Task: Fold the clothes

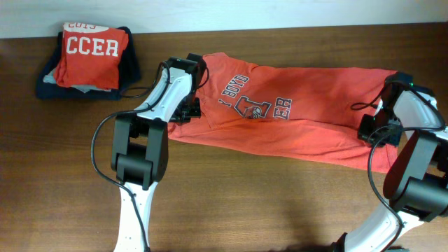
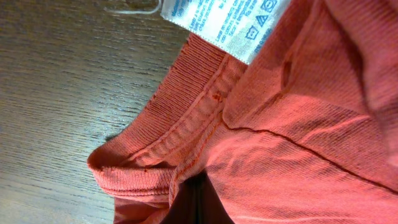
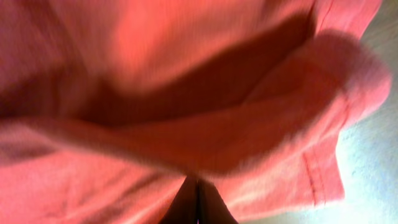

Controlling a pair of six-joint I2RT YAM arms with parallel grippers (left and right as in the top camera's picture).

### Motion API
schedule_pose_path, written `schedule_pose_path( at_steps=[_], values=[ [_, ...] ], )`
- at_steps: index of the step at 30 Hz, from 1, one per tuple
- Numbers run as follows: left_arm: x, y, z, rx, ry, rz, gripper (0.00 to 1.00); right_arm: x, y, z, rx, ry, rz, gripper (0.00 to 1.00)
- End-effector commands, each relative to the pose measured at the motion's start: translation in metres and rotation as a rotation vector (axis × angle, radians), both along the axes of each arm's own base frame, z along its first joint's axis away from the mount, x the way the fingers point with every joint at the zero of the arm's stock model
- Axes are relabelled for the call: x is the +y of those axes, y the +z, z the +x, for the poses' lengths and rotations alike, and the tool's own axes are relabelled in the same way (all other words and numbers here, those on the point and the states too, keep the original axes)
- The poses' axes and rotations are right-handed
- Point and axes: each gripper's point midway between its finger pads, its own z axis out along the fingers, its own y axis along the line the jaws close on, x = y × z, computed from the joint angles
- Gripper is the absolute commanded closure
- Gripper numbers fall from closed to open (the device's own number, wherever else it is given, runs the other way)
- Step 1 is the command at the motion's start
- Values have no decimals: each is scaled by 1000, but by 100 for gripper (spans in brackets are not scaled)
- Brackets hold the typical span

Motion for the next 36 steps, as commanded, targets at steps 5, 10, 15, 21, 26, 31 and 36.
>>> schedule_pose_path(
  at_steps=[5, 10, 15, 21, 26, 31, 36],
  values=[
    [8, -11, -4, 21, 15, 30, 99, -21, -1, 33, -131, 12, -86, 92],
    [13, -10, -2, 15, 19, 48, 100, -32, 5, 61, -240, 66, -135, 91],
    [14, -10, -2, 18, 19, 49, 99, -26, 19, 53, -185, 104, -102, 96],
    [13, -10, -2, 16, 19, 48, 99, -15, 29, 8, -14, -7, -15, 96],
    [13, -10, -2, 15, 20, 48, 99, -27, 19, -6, 2, -76, -9, 96],
    [14, -10, -2, 15, 23, 47, 99, -32, 8, -9, -25, -111, 18, 96],
    [15, -10, -1, 12, 24, 46, 99, -27, 0, -15, -11, -114, 35, 96]
  ],
)
